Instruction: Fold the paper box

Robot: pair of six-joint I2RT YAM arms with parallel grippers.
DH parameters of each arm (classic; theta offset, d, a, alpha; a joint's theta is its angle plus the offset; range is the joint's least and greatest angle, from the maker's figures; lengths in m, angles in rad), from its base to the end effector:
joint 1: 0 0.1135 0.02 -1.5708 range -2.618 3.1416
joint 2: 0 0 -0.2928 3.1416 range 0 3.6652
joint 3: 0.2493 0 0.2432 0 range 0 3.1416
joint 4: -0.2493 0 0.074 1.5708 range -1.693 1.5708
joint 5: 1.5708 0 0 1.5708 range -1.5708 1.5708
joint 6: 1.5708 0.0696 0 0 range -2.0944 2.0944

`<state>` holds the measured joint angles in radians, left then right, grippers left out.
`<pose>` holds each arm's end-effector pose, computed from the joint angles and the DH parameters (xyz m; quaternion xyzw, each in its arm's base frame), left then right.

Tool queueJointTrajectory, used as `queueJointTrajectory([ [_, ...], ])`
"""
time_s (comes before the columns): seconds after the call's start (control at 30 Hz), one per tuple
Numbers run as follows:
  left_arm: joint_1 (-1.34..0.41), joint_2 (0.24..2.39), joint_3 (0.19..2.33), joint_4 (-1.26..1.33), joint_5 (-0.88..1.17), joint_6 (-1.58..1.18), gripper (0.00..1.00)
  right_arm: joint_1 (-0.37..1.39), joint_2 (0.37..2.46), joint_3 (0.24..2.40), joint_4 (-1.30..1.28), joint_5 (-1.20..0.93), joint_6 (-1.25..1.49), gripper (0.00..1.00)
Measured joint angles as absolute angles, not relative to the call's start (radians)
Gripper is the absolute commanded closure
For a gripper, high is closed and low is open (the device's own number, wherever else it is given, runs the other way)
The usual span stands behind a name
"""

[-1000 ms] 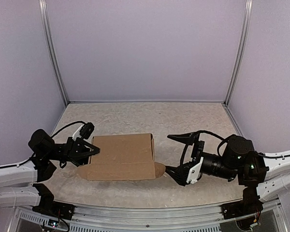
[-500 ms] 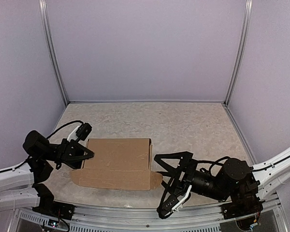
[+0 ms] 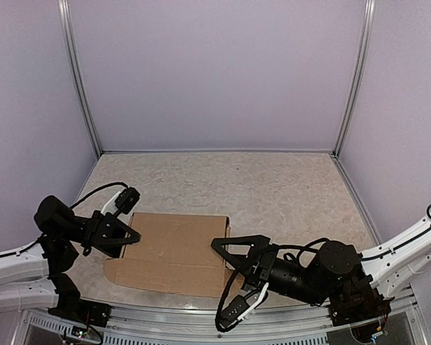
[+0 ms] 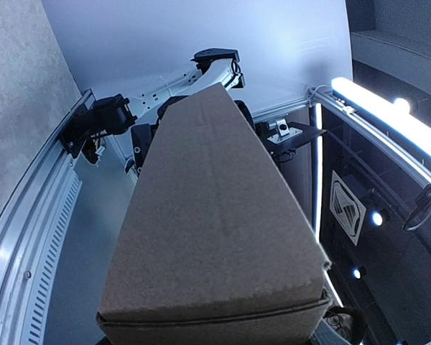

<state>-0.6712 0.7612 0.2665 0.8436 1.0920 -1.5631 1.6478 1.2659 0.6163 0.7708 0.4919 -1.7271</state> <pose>0.0740 -0.1377 0.2926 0.1723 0.6258 -0.7598 0.0390 0.0104 0.2921 0.3144 -0.6599 0.1062 -0.1901 0.7191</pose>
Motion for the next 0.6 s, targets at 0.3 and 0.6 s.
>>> queueJointTrajectory([
  [0.3,-0.707,0.747,0.267,0.813,1.079,-1.538,0.88,1.655,1.279,0.627,0.82,0.492,-1.749,0.45],
  [0.6,-0.735,0.729,0.269,0.757,1.051,-1.497,0.87,1.661,1.279,0.627,0.809,0.508,-1.768,0.67],
])
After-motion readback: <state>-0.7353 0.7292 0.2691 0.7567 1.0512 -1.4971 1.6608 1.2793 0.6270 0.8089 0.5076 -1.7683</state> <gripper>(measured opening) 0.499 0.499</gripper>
